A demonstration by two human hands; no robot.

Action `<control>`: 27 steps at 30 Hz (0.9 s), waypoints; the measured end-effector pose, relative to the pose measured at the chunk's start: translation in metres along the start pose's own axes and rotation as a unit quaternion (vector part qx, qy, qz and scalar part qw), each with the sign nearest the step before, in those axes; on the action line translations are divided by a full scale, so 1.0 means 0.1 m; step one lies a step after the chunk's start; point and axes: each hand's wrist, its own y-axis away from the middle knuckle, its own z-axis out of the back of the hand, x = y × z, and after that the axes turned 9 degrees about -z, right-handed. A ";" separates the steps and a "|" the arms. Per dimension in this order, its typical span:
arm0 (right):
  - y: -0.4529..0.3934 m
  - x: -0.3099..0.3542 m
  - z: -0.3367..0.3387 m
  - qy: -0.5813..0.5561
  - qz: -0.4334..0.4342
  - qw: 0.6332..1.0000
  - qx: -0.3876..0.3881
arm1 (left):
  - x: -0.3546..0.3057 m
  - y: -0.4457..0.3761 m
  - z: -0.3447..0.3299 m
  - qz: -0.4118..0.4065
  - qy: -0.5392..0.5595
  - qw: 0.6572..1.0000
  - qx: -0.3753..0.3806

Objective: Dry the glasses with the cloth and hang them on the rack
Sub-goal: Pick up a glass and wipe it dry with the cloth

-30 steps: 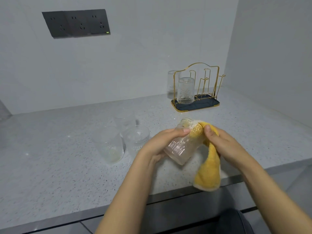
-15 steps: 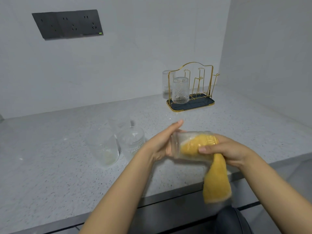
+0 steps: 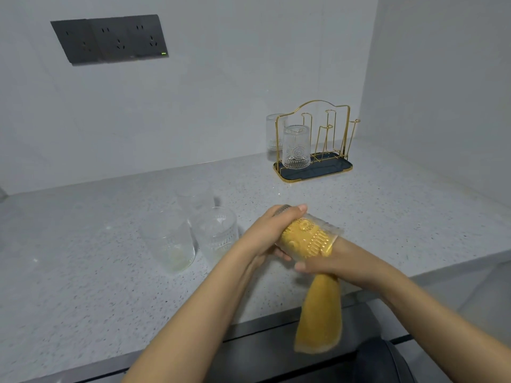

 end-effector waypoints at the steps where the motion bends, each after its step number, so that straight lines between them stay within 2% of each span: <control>1: -0.01 0.01 -0.02 0.102 0.017 0.994 -0.019 | -0.02 0.00 0.02 0.019 -0.004 1.000 0.007; 3: -0.06 0.03 -0.05 0.259 0.033 0.964 -0.052 | -0.03 0.01 0.06 0.055 -0.016 0.998 0.023; 5: -0.10 0.03 0.00 0.257 0.030 0.965 -0.047 | -0.01 0.03 0.06 0.064 -0.035 0.997 0.035; 7: -0.12 0.07 0.09 0.136 0.004 0.990 -0.023 | 0.02 0.06 0.07 0.031 -0.044 0.998 0.033; 9: -0.13 0.12 0.21 -0.055 -0.031 0.998 0.011 | 0.07 0.09 0.07 -0.046 -0.032 0.998 0.022; 11: -0.16 0.14 0.29 -0.258 -0.068 0.961 0.066 | 0.15 0.12 0.04 -0.146 -0.032 0.989 -0.003; 12: -0.17 0.16 0.29 -0.310 -0.082 0.944 0.084 | 0.19 0.13 0.01 -0.186 -0.023 0.982 -0.020; 13: -0.17 0.17 0.28 -0.311 -0.088 0.942 0.090 | 0.22 0.13 -0.02 -0.214 -0.005 0.976 -0.039; 15: -0.15 0.19 0.23 -0.246 -0.082 0.963 0.076 | 0.21 0.13 -0.07 -0.223 0.032 0.972 -0.067; 18: -0.09 0.19 0.19 -0.158 -0.034 0.986 0.043 | 0.12 0.09 -0.08 -0.170 0.069 0.981 -0.069; 20: -0.07 0.20 0.15 0.031 0.059 0.998 0.008 | 0.02 0.08 -0.07 -0.104 0.086 0.990 -0.042; 22: -0.07 0.22 0.06 0.198 0.136 0.970 -0.028 | -0.05 0.07 -0.04 -0.040 0.083 0.996 -0.006; 24: -0.11 0.18 0.03 0.227 0.147 0.962 -0.037 | -0.07 0.08 -0.03 -0.015 0.077 0.997 0.007; 27: -0.17 0.15 0.18 0.130 0.055 0.990 -0.022 | -0.01 0.11 -0.04 -0.049 0.060 0.997 -0.019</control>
